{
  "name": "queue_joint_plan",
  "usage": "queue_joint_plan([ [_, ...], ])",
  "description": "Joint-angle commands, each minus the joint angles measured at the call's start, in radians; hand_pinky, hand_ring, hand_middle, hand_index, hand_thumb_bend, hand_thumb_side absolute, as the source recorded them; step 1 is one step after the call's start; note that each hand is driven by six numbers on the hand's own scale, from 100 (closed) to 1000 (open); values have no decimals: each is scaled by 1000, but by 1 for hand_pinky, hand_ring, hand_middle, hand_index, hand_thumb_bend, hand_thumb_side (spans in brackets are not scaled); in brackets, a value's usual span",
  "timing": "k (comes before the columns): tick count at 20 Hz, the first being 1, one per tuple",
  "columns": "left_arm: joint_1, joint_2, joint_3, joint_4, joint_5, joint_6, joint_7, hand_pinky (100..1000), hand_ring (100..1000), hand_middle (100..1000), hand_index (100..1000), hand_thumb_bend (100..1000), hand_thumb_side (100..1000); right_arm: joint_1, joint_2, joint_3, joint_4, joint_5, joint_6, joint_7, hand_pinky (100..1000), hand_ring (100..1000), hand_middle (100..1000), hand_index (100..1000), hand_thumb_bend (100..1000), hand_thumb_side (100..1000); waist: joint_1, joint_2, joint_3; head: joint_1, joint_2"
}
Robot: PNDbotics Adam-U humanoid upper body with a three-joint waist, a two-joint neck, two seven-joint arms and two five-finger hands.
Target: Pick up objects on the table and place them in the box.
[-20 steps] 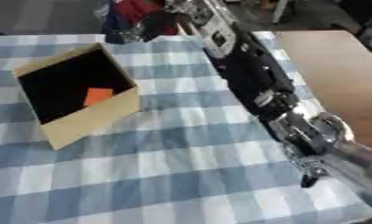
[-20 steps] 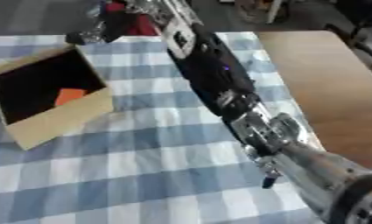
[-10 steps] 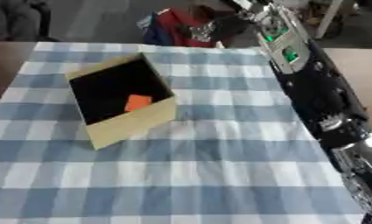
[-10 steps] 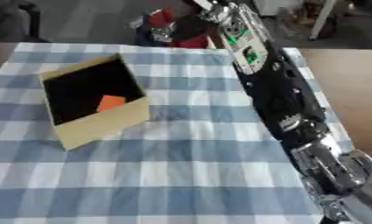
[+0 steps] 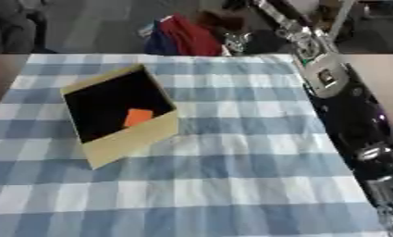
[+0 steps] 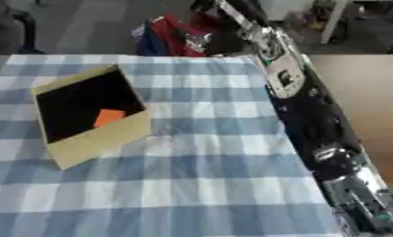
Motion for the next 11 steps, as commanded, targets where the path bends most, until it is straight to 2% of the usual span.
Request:
queue_joint_plan([
  [1, 2, -1, 16, -20, -15, 21, 15, 651, 623, 602, 729, 100, 650, 17, -19, -27, -83, -54, 6, -41, 764, 766, 807, 1000, 378, 612, 2, -18, -10, 15, -10],
  [6, 6, -4, 23, -20, -23, 19, 30, 648, 626, 610, 742, 100, 649, 97, -26, -29, -207, -132, 6, -69, 764, 768, 809, 1000, 354, 614, 4, -16, -43, 29, -15],
  [11, 10, -6, 28, -20, -22, 14, 39, 647, 631, 616, 748, 100, 645, 174, -27, -26, -293, -204, 28, -26, 770, 778, 822, 1000, 329, 631, 9, -16, -59, 39, -13],
])
